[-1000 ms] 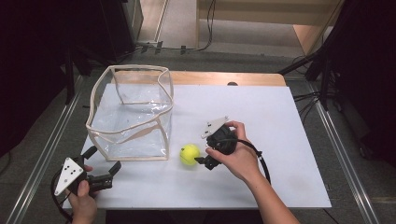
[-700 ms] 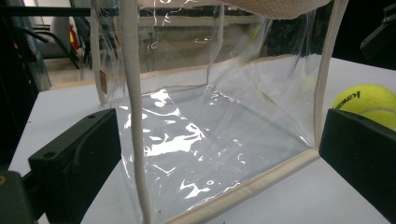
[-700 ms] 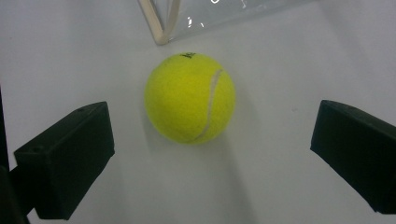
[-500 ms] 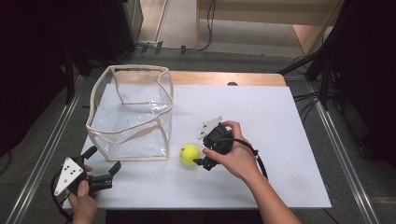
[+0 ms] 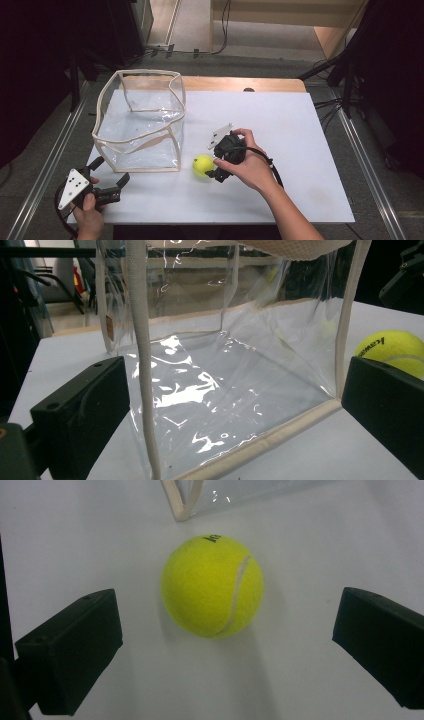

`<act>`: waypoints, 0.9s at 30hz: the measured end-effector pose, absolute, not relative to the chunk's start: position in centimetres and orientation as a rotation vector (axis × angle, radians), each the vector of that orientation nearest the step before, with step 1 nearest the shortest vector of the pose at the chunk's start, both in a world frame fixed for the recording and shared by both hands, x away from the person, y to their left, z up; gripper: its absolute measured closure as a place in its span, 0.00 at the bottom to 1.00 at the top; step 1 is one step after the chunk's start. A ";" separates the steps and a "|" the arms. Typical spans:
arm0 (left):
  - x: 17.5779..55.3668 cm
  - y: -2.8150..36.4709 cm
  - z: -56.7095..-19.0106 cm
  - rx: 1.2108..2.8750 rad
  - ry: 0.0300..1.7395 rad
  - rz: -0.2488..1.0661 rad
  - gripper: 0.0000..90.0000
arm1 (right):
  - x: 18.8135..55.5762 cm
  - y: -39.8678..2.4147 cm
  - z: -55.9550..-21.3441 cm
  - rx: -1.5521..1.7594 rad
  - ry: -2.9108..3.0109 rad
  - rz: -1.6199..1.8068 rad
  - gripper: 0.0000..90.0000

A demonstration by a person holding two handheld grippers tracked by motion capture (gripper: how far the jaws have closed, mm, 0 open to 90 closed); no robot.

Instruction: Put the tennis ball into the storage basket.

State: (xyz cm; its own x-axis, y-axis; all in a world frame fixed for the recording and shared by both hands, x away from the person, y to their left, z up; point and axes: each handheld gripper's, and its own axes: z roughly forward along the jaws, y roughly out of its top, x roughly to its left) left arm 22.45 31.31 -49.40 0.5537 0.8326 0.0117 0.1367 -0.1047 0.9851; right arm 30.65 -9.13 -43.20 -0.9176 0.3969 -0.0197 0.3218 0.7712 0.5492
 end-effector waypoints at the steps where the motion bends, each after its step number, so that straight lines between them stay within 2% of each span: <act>1: 22.4 31.3 -49.4 1.590 0.843 0.723 0.00 | 30.7 -9.1 -43.2 0.567 2.835 0.844 0.00; 27: 22.5 31.3 -49.4 1.590 0.841 0.722 0.00 | 31.3 -7.7 -43.2 0.517 2.909 0.729 0.00</act>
State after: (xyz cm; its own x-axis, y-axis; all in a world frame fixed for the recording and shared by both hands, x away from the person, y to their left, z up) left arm 22.45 31.30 -49.41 0.5553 0.8316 0.0108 0.1362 -0.1037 0.9852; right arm 31.29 -7.65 -43.20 -0.9376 0.3475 -0.0131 0.3002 0.8278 0.4739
